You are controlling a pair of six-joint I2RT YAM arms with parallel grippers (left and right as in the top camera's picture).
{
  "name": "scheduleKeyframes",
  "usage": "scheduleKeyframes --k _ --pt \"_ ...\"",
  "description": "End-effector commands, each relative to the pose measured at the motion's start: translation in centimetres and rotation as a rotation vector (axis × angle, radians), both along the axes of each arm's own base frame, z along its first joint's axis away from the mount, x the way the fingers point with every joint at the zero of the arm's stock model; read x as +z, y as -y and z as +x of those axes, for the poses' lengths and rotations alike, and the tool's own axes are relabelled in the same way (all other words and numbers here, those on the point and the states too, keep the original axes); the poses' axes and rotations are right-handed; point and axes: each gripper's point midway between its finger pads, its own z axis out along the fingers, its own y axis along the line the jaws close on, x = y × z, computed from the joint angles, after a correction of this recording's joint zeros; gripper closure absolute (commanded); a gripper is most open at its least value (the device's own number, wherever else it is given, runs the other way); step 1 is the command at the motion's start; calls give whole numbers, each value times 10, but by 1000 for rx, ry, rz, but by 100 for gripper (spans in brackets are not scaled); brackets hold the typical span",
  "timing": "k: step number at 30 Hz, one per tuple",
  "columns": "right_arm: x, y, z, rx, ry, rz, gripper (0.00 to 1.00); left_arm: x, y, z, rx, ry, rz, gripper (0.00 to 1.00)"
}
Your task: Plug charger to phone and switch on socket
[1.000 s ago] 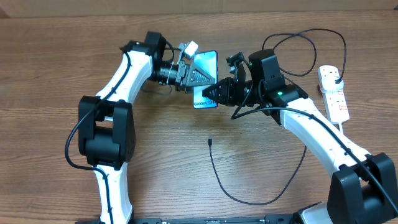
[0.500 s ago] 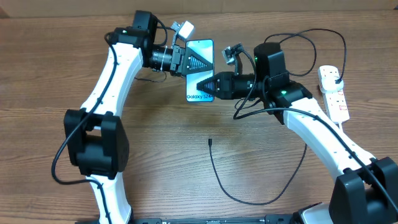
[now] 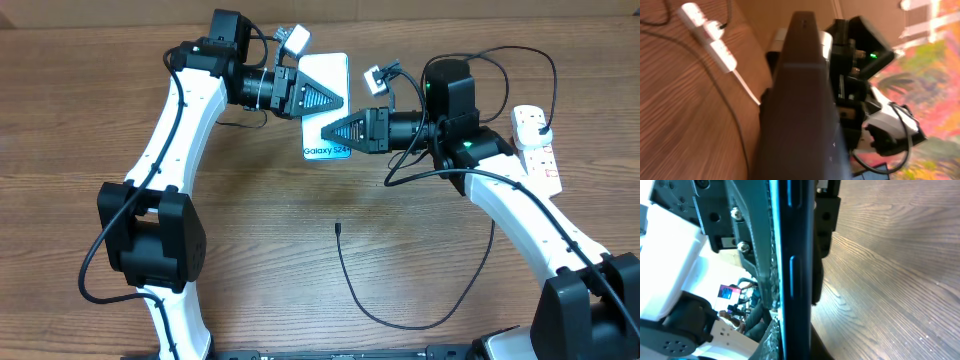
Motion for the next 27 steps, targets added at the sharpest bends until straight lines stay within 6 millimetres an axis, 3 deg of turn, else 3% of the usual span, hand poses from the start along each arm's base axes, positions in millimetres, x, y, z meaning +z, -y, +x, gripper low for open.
scheduleKeyframes --k 1,4,6,8,11,13,15,20,23,27 --pt "-33 10 18 -121 -112 -75 81 64 -5 -18 -22 121 -91 96" --pt "-33 10 18 -120 -112 -75 35 62 -5 -15 -15 142 -76 96" --pt "-34 12 18 -119 -105 -77 25 45 -4 -6 31 151 22 96" --pt "-35 15 19 -121 -93 -83 17 14 -9 8 118 123 213 96" --pt "-48 25 23 -156 -96 -137 11 -42 -29 22 244 81 563 96" --pt "-73 42 26 -232 -143 -249 9 -79 -50 22 327 15 814 96" --pt "-99 60 26 -311 -197 -377 7 -101 -60 16 358 -31 953 96" --pt "-160 129 8 -536 -345 -806 0 -151 -60 -7 369 -95 1178 96" --pt "-171 152 -4 -577 -382 -936 0 -175 -57 -14 399 -109 1250 96" --pt "-176 160 -15 -575 -416 -992 0 -207 -48 -20 440 -65 1332 96"
